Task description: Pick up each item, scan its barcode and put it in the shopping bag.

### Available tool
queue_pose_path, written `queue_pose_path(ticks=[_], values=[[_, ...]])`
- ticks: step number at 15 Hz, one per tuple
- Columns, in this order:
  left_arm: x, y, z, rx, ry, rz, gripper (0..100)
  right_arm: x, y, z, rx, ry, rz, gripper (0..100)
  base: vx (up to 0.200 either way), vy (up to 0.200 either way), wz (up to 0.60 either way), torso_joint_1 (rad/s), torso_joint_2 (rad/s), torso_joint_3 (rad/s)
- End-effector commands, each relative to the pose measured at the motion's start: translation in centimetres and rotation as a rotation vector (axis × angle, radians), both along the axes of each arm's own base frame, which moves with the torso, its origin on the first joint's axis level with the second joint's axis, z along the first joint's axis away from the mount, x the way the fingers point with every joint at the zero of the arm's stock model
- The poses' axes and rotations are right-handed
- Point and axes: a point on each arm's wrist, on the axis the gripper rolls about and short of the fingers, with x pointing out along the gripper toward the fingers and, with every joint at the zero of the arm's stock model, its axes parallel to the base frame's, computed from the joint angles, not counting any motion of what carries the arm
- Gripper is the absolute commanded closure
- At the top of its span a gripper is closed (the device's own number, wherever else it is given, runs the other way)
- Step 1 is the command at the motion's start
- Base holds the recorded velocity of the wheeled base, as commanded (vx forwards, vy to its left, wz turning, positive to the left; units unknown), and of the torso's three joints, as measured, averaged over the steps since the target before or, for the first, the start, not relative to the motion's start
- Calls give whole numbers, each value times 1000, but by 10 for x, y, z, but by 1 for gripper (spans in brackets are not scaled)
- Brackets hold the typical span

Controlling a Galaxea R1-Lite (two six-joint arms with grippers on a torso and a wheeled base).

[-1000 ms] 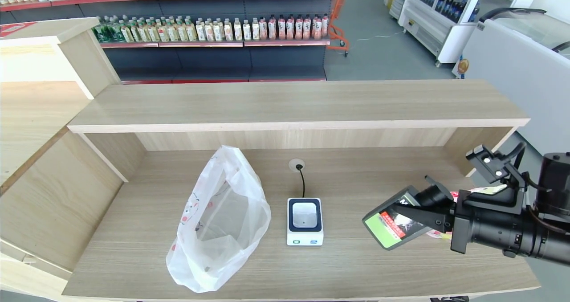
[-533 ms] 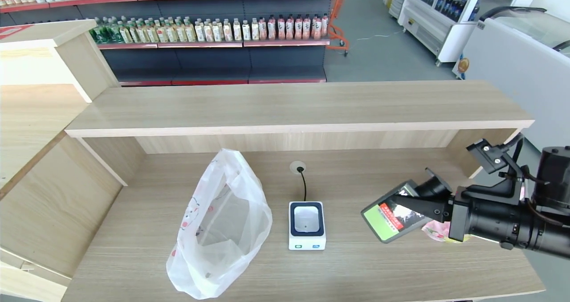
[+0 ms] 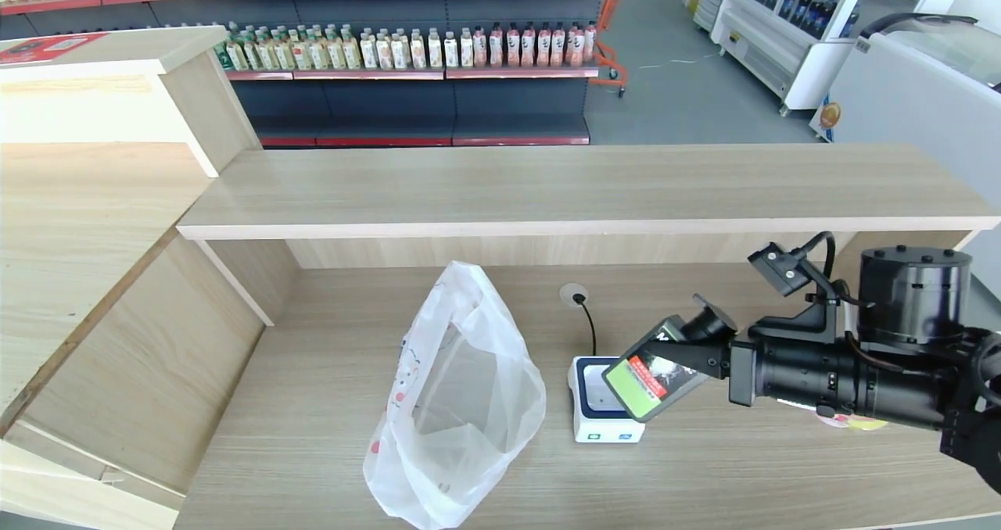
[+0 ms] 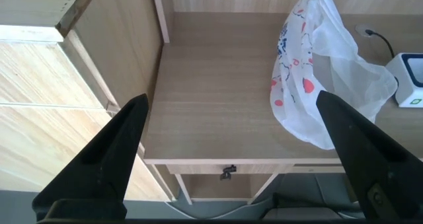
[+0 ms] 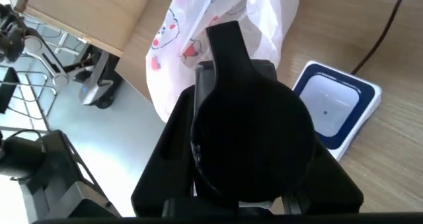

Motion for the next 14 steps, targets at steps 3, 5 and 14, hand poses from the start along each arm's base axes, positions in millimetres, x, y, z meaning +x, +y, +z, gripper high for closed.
queue_pose_path(ticks=[3,5,14], values=[[0,0,0,0,-1,1,0,44,42,-34,-66,68,-5,100,0,0,0,0,0,0],[0,0,0,0,-1,1,0,51,57,-51,-90,94,12,100,0,0,0,0,0,0],[0,0,0,0,1,1,0,91,138,-98,-200,-97,172,100,0,0,0,0,0,0]])
